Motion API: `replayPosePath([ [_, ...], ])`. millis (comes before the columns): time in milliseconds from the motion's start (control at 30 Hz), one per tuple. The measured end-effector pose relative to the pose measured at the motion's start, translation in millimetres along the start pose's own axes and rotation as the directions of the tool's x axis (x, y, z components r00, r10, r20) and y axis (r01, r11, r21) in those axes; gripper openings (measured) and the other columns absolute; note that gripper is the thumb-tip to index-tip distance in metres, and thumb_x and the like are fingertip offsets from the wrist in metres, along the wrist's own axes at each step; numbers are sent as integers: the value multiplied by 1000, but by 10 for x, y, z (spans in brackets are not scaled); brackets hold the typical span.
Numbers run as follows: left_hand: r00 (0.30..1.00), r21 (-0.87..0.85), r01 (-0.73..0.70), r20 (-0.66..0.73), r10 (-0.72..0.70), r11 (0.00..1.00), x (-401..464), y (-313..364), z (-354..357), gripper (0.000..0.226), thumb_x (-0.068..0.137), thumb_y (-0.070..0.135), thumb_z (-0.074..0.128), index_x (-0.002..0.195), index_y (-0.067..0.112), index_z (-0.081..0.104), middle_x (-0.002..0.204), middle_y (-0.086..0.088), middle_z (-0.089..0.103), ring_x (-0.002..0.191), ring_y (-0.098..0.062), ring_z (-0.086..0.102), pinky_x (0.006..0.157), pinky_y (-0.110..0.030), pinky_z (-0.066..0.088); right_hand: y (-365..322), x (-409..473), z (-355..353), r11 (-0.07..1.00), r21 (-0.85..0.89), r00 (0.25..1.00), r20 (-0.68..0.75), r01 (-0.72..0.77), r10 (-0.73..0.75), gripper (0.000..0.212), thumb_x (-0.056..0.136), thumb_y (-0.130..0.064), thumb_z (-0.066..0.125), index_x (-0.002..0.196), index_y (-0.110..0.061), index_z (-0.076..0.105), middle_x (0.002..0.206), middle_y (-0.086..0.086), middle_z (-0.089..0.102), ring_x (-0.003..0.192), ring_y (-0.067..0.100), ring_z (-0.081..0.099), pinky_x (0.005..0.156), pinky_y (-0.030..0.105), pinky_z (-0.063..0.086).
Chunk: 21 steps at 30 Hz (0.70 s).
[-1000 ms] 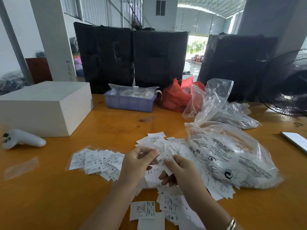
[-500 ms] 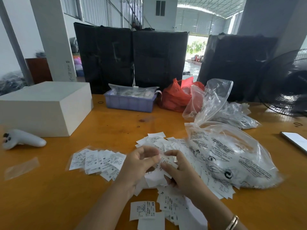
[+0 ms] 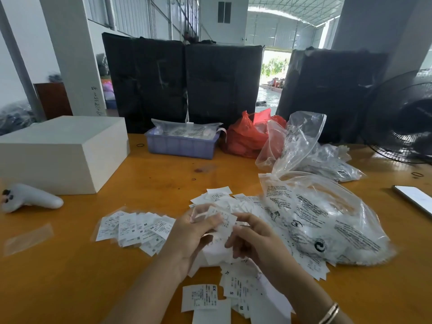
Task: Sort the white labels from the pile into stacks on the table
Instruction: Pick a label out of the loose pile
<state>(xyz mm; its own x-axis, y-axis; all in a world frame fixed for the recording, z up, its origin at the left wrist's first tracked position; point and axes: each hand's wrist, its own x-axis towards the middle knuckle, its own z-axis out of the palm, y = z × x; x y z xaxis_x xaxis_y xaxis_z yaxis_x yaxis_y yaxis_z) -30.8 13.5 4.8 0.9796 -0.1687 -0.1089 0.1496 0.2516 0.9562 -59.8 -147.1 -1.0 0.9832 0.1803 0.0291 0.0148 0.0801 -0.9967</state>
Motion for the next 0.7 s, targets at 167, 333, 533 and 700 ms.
replayPosePath([
  [167, 998, 66, 30, 53, -33, 997, -14, -74, 54, 67, 69, 28, 80, 129, 19, 54, 99, -4, 74, 89, -18, 69, 73, -29, 48, 4, -3, 29, 999, -31, 1000, -23, -9, 8, 16, 96, -14, 54, 110, -8, 54, 73, 8, 71, 57, 15, 60, 59, 25, 44],
  [333, 999, 105, 35, 36, -39, 994, -27, -50, 68, 84, 64, 36, 81, 138, 18, 44, 103, -4, 72, 80, -12, 70, 68, -26, 48, 5, 9, 20, 1000, -25, 995, -101, -8, 5, 10, 93, -15, 58, 90, -6, 59, 68, 12, 69, 54, 17, 58, 57, 26, 45],
  [533, 999, 66, 39, 16, -41, 997, 4, -17, 40, 24, 86, 24, 68, 107, 16, 64, 81, 5, 74, 75, -9, 71, 59, -21, 48, 4, 28, 1, 1000, 22, 976, -217, 11, -6, 12, 90, -16, 62, 82, -8, 60, 62, 11, 64, 49, 18, 55, 56, 29, 42],
  [700, 999, 162, 4, 37, -10, 987, -8, -67, 48, 24, 84, 19, 71, 108, 20, 64, 84, -1, 73, 76, -9, 71, 64, -21, 49, 26, 17, 50, 999, -37, 973, -227, 30, -38, 16, 89, -20, 65, 81, -8, 57, 56, 6, 61, 45, 14, 53, 49, 23, 41],
])
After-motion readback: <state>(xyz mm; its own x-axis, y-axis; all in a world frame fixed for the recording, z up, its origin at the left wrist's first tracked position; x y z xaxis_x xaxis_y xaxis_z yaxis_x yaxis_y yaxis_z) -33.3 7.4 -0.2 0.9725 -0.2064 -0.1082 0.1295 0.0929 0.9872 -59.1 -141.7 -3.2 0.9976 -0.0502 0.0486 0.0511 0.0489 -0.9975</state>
